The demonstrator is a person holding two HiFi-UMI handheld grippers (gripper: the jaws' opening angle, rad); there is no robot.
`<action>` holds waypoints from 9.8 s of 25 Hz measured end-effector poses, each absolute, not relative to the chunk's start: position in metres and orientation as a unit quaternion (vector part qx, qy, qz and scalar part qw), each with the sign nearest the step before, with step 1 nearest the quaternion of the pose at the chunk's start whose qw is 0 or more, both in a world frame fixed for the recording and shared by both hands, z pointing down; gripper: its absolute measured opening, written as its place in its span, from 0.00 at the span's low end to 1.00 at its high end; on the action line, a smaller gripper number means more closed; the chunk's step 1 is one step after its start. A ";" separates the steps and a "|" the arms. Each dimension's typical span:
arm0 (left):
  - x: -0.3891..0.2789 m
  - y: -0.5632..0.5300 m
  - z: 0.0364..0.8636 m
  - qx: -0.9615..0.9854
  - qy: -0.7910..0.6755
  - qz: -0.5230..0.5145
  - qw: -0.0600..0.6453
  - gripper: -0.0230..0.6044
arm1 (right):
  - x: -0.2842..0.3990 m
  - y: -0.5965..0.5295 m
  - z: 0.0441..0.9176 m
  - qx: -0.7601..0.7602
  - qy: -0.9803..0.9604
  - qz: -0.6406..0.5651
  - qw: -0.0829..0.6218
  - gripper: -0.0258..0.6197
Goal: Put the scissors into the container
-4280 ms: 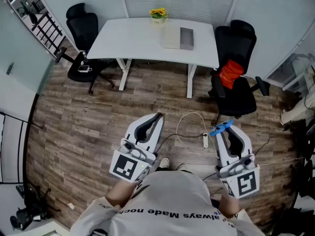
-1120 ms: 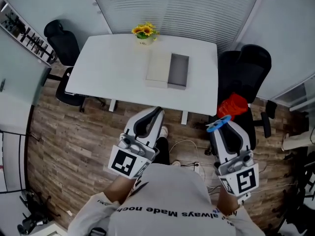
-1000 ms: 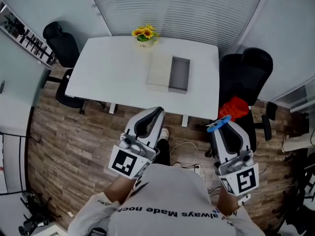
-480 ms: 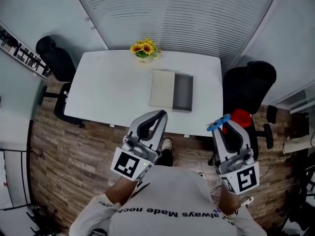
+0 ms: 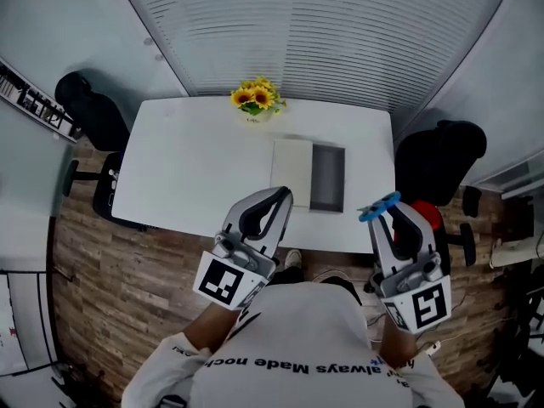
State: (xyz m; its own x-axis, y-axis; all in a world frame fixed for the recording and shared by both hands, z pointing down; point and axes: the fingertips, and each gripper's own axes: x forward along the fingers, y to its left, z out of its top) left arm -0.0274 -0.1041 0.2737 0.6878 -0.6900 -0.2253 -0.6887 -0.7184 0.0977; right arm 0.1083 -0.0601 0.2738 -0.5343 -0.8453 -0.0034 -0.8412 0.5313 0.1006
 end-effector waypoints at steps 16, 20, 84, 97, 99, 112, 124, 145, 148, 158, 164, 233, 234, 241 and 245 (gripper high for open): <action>-0.024 -0.138 0.280 0.924 -0.361 -0.127 0.014 0.08 | 0.106 -0.092 0.280 0.490 -0.871 -0.037 0.022 0.18; -0.021 -0.145 0.284 0.924 -0.360 -0.126 0.014 0.08 | 0.108 -0.098 0.281 0.486 -0.873 -0.040 0.021 0.18; -0.015 -0.169 0.305 0.928 -0.355 -0.112 0.035 0.08 | 0.117 -0.176 0.452 0.483 -0.857 0.053 0.171 0.18; -0.018 -0.174 0.306 0.926 -0.359 -0.111 0.038 0.08 | 0.113 -0.191 0.489 0.471 -0.856 0.072 0.203 0.18; -0.018 -0.175 0.307 0.926 -0.359 -0.111 0.039 0.08 | 0.113 -0.193 0.495 0.469 -0.855 0.075 0.208 0.18; -0.018 -0.178 0.309 0.925 -0.360 -0.109 0.043 0.08 | 0.113 -0.204 0.538 0.453 -0.851 0.098 0.244 0.18; -0.023 -0.179 0.310 0.924 -0.364 -0.108 0.045 0.08 | 0.113 -0.213 0.587 0.438 -0.843 0.125 0.286 0.18; -0.023 -0.172 0.308 0.923 -0.366 -0.112 0.046 0.08 | 0.118 -0.227 0.642 0.420 -0.831 0.156 0.330 0.18; -0.023 -0.170 0.307 0.923 -0.366 -0.113 0.045 0.08 | 0.118 -0.230 0.649 0.419 -0.829 0.159 0.334 0.18; -0.026 -0.169 0.309 0.921 -0.370 -0.110 0.048 0.08 | 0.119 -0.237 0.667 0.415 -0.824 0.174 0.344 0.18; -0.026 -0.171 0.311 0.921 -0.370 -0.109 0.050 0.08 | 0.117 -0.242 0.678 0.416 -0.820 0.189 0.343 0.18; -0.038 -0.193 0.315 0.915 -0.385 -0.109 0.054 0.08 | 0.086 -0.270 0.752 0.333 -0.769 0.223 0.498 0.18; -0.038 -0.193 0.315 0.915 -0.385 -0.109 0.054 0.08 | 0.086 -0.271 0.753 0.333 -0.769 0.219 0.499 0.18; -0.039 -0.193 0.314 0.913 -0.388 -0.111 0.053 0.08 | 0.086 -0.274 0.755 0.324 -0.771 0.205 0.508 0.18; -0.041 -0.194 0.317 0.913 -0.392 -0.103 0.055 0.08 | 0.085 -0.274 0.756 0.315 -0.770 0.198 0.518 0.19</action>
